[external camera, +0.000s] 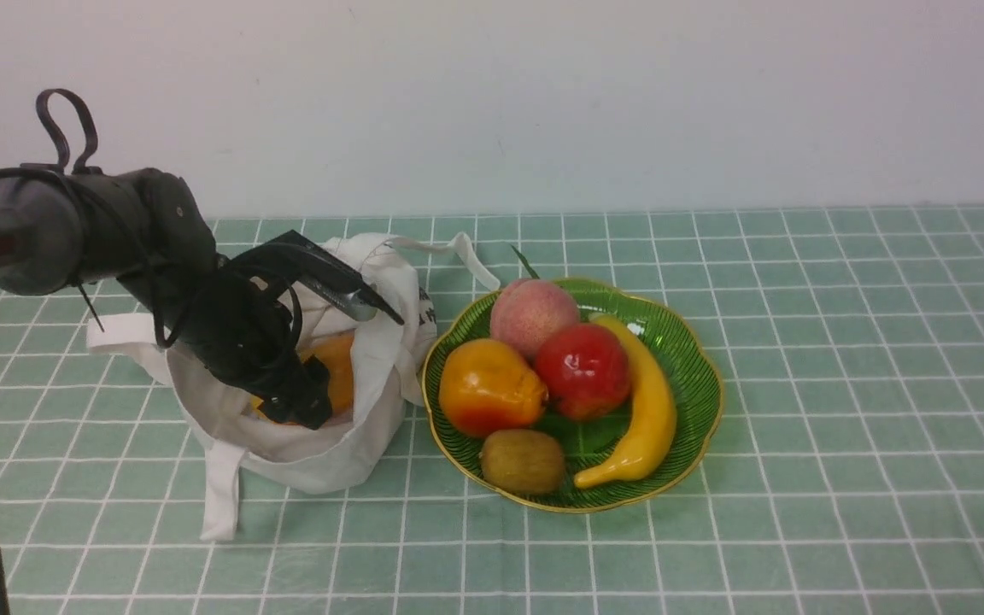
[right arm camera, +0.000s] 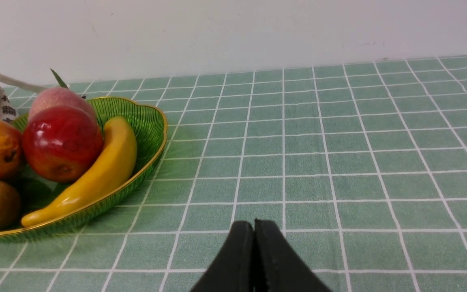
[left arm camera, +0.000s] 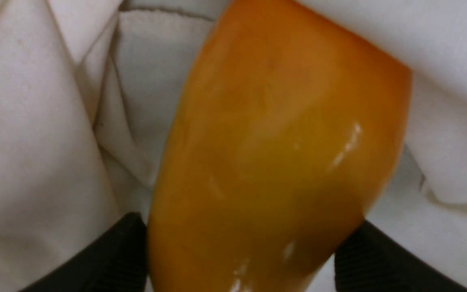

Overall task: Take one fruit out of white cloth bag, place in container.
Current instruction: 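Reach into the cloth bag and grasp the fruit inside with the left gripper, then carry the mango from the white cloth bag to the fruit plate with the left gripper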

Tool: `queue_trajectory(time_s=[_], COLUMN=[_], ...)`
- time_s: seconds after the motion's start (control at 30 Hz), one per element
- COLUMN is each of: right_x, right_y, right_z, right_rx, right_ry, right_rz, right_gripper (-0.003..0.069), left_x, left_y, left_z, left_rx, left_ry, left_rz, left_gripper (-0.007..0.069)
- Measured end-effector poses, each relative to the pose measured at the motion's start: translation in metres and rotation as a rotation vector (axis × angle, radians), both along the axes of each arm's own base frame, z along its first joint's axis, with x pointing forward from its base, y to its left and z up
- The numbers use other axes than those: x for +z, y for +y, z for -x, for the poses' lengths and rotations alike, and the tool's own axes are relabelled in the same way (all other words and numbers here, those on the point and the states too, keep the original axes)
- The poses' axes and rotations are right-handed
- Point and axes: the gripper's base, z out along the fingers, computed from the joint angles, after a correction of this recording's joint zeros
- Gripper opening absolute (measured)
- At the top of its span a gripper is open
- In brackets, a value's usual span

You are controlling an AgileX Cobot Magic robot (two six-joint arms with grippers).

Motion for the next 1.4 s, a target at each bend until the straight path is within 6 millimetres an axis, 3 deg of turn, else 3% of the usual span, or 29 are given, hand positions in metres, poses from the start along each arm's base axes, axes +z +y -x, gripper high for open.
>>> queue_trajectory(time_s=[0.07, 0.23, 0.37, 0.63, 0.83, 1.0, 1.03, 1.07, 1.13, 1.23, 1.3, 1.4], right_x=[0.000, 0.000, 0.000, 0.000, 0.000, 0.000, 0.000, 0.000, 0.000, 0.000, 0.000, 0.000], right_y=[0.000, 0.000, 0.000, 0.000, 0.000, 0.000, 0.000, 0.000, 0.000, 0.000, 0.000, 0.000], right_z=[0.000, 0.000, 0.000, 0.000, 0.000, 0.000, 0.000, 0.000, 0.000, 0.000, 0.000, 0.000], right_rx=[0.000, 0.000, 0.000, 0.000, 0.000, 0.000, 0.000, 0.000, 0.000, 0.000, 0.000, 0.000], right_ry=[0.000, 0.000, 0.000, 0.000, 0.000, 0.000, 0.000, 0.000, 0.000, 0.000, 0.000, 0.000], right_rz=[0.000, 0.000, 0.000, 0.000, 0.000, 0.000, 0.000, 0.000, 0.000, 0.000, 0.000, 0.000], right_gripper=[-0.0012, -0.0012, -0.0012, -0.0012, -0.0012, -0.0012, -0.0012, -0.0012, -0.0012, -0.0012, -0.0012, -0.0012], left_x=[0.000, 0.004, 0.019, 0.087, 0.108, 0.133, 0.150, 0.151, 0.169, 0.177, 0.174, 0.164], left_y=[0.000, 0.000, 0.000, 0.012, 0.022, 0.028, 0.028, 0.028, 0.019, 0.003, -0.019, -0.041], left_z=[0.000, 0.001, 0.004, 0.029, 0.047, 0.058, 0.067, 0.068, 0.081, 0.085, 0.083, 0.080], left_rx=[0.003, 0.068, 0.100, 0.164, 0.175, 0.185, 0.204, 0.207, 0.231, 0.218, 0.142, 0.069], left_ry=[0.001, 0.021, 0.033, 0.097, 0.147, 0.074, 0.036, 0.032, 0.017, 0.041, 0.085, 0.131], left_rz=[0.001, 0.020, 0.024, -0.072, -0.166, -0.206, -0.182, -0.177, -0.050, 0.131, 0.283, 0.342], left_gripper=[0.0469, 0.0467, 0.0467, 0.0467, 0.0467, 0.0467, 0.0467, 0.0467, 0.0467, 0.0467, 0.0467, 0.0467])
